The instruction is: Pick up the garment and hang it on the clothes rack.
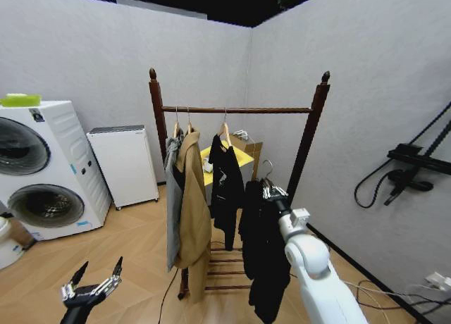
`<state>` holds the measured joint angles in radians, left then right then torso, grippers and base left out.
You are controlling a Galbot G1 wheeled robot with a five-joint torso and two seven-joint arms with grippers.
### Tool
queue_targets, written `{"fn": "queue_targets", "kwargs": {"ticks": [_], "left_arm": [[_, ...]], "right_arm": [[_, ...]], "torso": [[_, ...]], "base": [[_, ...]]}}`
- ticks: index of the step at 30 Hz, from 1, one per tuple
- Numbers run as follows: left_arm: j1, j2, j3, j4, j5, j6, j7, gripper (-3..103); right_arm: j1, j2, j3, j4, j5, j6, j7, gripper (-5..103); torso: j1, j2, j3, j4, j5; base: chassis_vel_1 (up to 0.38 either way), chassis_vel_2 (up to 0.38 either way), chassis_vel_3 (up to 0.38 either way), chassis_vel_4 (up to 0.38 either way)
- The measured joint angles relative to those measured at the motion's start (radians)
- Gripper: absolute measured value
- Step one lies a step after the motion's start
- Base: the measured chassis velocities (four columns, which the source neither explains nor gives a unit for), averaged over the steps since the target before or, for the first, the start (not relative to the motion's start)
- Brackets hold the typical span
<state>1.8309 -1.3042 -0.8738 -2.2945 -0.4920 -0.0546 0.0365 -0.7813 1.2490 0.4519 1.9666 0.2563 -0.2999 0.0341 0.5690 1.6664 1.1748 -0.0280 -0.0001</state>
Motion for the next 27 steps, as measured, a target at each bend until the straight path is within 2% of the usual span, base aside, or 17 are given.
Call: {"fn": "queue_targets", "kwargs": {"ticks": [11, 15, 18, 19, 22, 27], "left_arm": [[0.0, 0.0, 0.0, 0.0, 0.0, 0.0, 0.0, 100], [0.0, 0.0, 0.0, 0.0, 0.0, 0.0, 0.001, 100], [0.0, 0.0, 0.0, 0.0, 0.0, 0.0, 0.0, 100], [0.0, 0.0, 0.0, 0.0, 0.0, 0.0, 0.0, 100], [0.0, 0.0, 0.0, 0.0, 0.0, 0.0, 0.0, 100], [0.0, 0.0, 0.0, 0.0, 0.0, 0.0, 0.0, 100]], "right_arm": [[0.271, -0.038, -0.071, -0.157, 0.064, -0.046, -0.013, 10], [0.45, -0.026, -0.145, -0.25, 0.165, -0.112, 0.013, 10], [0.495, -0.016, -0.159, -0.283, 0.168, -0.115, 0.016, 10], [0.565, 0.006, -0.18, -0.344, 0.164, -0.119, 0.017, 10], [0.648, 0.046, -0.207, -0.446, 0.136, -0.129, 0.019, 10], [0.698, 0.078, -0.221, -0.537, 0.085, -0.133, 0.026, 10]], "torso": [[0.0, 0.0, 0.0, -0.0004, 0.0003], [0.0, 0.0, 0.0, -0.0004, 0.0003], [0.0, 0.0, 0.0, 0.0, -0.0002], [0.0, 0.0, 0.0, 0.0004, -0.0005], [0.0, 0.0, 0.0, 0.0, 0.0], [0.0, 0.0, 0.0, -0.0001, 0.0]], "base": [[0.0, 0.0, 0.0, 0.0], [0.0, 0.0, 0.0, 0.0], [0.0, 0.0, 0.0, 0.0], [0.0, 0.0, 0.0, 0.0], [0.0, 0.0, 0.0, 0.0], [0.0, 0.0, 0.0, 0.0]]}}
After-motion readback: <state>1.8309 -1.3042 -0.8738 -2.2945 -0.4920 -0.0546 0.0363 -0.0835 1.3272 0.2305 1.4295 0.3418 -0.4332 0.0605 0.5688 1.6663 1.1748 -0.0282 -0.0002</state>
